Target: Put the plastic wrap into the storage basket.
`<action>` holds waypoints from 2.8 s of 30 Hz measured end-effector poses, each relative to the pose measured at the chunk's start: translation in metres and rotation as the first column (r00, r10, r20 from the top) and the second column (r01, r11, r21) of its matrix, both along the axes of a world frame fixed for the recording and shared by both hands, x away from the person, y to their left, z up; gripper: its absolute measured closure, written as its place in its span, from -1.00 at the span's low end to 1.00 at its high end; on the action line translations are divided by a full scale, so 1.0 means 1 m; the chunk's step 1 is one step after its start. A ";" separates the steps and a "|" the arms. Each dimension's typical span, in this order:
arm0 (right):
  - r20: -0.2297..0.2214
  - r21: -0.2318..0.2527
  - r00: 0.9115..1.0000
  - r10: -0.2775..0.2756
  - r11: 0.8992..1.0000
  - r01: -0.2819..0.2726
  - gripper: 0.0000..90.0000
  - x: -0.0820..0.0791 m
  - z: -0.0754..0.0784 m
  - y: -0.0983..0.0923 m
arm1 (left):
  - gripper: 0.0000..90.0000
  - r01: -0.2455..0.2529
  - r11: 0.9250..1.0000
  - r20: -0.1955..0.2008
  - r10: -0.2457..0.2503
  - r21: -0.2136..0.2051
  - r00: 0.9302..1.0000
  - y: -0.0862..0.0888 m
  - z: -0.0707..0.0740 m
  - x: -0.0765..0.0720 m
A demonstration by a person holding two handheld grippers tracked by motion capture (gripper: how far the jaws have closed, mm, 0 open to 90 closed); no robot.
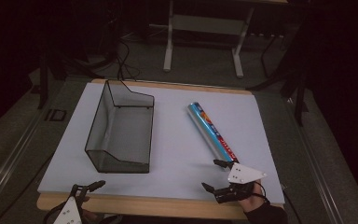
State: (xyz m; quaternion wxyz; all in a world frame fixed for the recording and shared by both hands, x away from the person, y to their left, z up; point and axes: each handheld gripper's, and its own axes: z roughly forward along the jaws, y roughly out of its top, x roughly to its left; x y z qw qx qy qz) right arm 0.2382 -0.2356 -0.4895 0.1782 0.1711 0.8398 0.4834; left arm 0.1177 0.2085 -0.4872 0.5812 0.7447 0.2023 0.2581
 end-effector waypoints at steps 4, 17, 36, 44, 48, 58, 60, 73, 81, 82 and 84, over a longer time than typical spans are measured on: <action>0.006 -0.009 1.000 0.009 1.000 -0.009 -0.66 -0.001 0.000 0.001 | -1.00 0.000 1.000 -0.002 0.000 0.001 1.000 0.000 0.000 0.000; 0.021 -0.044 1.000 -0.005 0.999 0.006 -0.76 -0.009 0.017 0.012 | -1.00 0.002 1.000 -0.007 -0.002 0.003 1.000 -0.001 0.000 0.000; 0.049 0.010 0.988 -0.146 0.989 0.145 -0.78 0.016 0.061 -0.003 | -1.00 -0.002 1.000 -0.018 0.002 0.004 1.000 -0.001 0.000 0.001; 0.006 0.010 0.977 -0.213 0.977 0.213 -0.77 0.044 0.070 0.001 | -1.00 0.000 1.000 -0.019 0.000 0.005 1.000 -0.001 0.000 0.000; 0.000 0.004 0.973 -0.231 0.973 0.231 -0.77 0.055 0.071 0.002 | -1.00 0.002 1.000 -0.020 -0.002 0.007 1.000 -0.002 0.000 0.000; -0.059 -0.034 0.952 -0.299 0.954 0.297 -0.77 0.096 0.062 0.008 | -1.00 0.001 1.000 -0.020 -0.001 0.004 1.000 -0.001 0.000 0.000; -0.079 -0.043 0.947 -0.313 0.950 0.310 -0.77 0.104 0.060 0.008 | -1.00 0.001 1.000 -0.021 -0.001 0.005 1.000 -0.001 0.000 0.000; -0.209 -0.123 0.892 -0.401 0.916 0.383 -0.77 0.150 0.041 0.012 | -1.00 0.002 1.000 -0.023 -0.002 0.005 1.000 -0.001 0.000 0.000; -0.287 -0.240 0.838 -0.465 0.881 0.407 -0.69 0.176 0.020 0.020 | -1.00 0.003 1.000 -0.025 -0.003 0.005 1.000 -0.001 0.000 0.001; -0.287 -0.240 0.838 -0.465 0.881 0.407 -0.69 0.176 0.020 0.020 | -1.00 0.004 1.000 -0.025 -0.003 0.005 1.000 -0.001 0.000 0.001; -0.301 -0.272 0.825 -0.478 0.873 0.406 -0.69 0.181 0.016 0.022 | -1.00 0.004 1.000 -0.026 -0.004 0.005 1.000 -0.001 0.000 0.001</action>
